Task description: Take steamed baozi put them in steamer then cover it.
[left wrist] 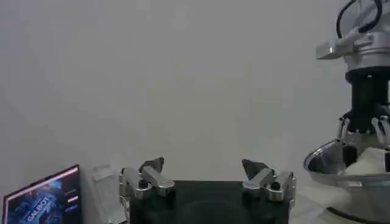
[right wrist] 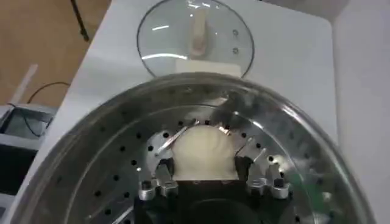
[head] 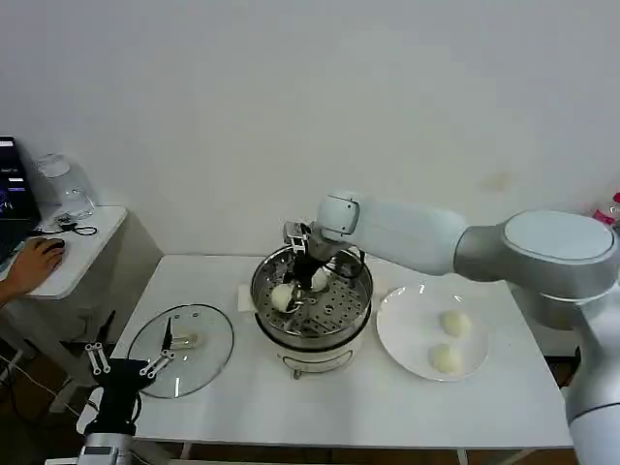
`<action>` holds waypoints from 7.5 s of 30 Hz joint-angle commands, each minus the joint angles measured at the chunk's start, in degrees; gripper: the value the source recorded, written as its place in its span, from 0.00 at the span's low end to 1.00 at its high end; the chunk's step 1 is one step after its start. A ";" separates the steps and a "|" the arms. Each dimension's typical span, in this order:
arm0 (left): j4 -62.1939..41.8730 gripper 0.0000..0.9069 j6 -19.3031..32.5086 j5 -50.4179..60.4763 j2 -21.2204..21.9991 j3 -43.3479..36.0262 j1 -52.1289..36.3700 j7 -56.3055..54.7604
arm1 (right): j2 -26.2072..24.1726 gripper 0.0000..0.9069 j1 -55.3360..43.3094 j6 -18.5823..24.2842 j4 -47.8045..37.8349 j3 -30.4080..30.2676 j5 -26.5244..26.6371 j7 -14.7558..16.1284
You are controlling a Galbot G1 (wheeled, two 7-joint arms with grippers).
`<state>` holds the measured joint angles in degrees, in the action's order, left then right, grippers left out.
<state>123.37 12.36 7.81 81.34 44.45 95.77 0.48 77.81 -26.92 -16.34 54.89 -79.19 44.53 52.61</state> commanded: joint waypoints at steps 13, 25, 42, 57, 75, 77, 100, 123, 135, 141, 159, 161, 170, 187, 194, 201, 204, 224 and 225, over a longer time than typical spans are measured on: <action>0.38 1.00 0.04 0.29 -0.18 -0.84 -0.10 0.01 | -17.24 1.00 -9.66 5.62 11.11 4.40 -4.86 8.19; 0.54 1.00 -0.15 1.98 0.01 -3.64 -0.43 -0.26 | -40.66 1.00 -10.77 12.72 19.46 1.97 -18.45 16.94; 0.44 1.00 -0.24 2.15 0.15 -2.62 -0.28 -0.34 | -45.63 1.00 3.63 15.96 21.91 1.35 -35.76 16.11; 0.15 1.00 -0.73 2.13 0.27 -1.37 -0.40 -0.43 | -39.19 1.00 11.11 16.49 14.91 5.01 -36.63 14.23; -0.34 1.00 -0.88 2.08 0.18 -1.09 -0.75 -0.35 | -34.70 1.00 14.32 15.38 10.17 6.96 -37.74 13.24; -0.32 1.00 -0.90 2.08 0.15 -1.12 -0.78 -0.34 | -34.60 1.00 14.50 15.50 9.77 7.16 -38.40 13.24; 0.41 1.00 -0.93 2.52 0.50 -1.37 -0.53 -0.43 | -36.25 0.62 13.41 16.41 10.06 8.96 -37.65 12.48; 1.88 1.00 -0.64 2.51 0.76 -2.08 0.14 -0.42 | -31.81 0.63 -12.90 27.38 32.00 9.36 -46.90 9.51; 2.41 1.00 -0.72 2.72 1.22 -1.45 0.36 -0.44 | -23.25 0.63 -11.04 29.91 37.59 9.06 -56.76 7.64; 2.55 1.00 -0.65 2.94 1.86 -1.18 0.73 -0.45 | -19.67 0.63 -8.56 30.92 39.18 7.02 -59.39 7.12; 0.96 1.00 -0.36 2.75 2.28 0.38 0.59 -0.47 | -19.86 0.63 -2.28 33.81 42.64 5.66 -65.95 6.55; 0.82 1.00 -0.42 2.80 2.33 0.22 0.27 -0.49 | -19.94 0.63 -1.60 33.97 42.72 6.14 -66.66 6.54; 0.57 1.00 -0.64 2.99 2.28 -0.46 -0.34 -0.55 | -18.32 0.66 -0.04 34.93 39.81 7.48 -68.21 6.24; 0.25 1.00 -0.47 3.28 2.57 -1.12 -0.17 -0.58 | -17.56 1.00 -1.12 34.65 35.57 11.30 -63.18 6.31; 0.54 1.00 -0.40 3.26 2.32 -1.49 -0.12 -0.55 | -21.64 1.00 -6.40 29.96 27.57 13.51 -51.13 8.42; 0.62 1.00 -0.43 3.29 1.95 -2.78 -0.49 -0.50 | -27.50 1.00 -9.61 20.97 15.97 9.55 -31.38 11.98; 0.66 1.00 -0.42 3.29 1.74 -3.09 -0.55 -0.49 | -30.27 1.00 -8.36 18.64 13.28 9.09 -28.08 13.47; 0.60 1.00 1.02 2.99 0.51 -4.54 -1.04 0.19 | -37.80 1.00 15.54 15.94 -2.85 20.09 -41.74 12.68; 0.63 1.00 1.02 2.95 0.41 -4.44 -1.01 0.19 | -37.47 1.00 15.82 15.93 -3.31 20.21 -41.99 12.52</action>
<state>123.98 13.14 10.80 81.85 40.03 94.73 0.61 41.88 -18.02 1.01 58.29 -61.69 4.72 65.09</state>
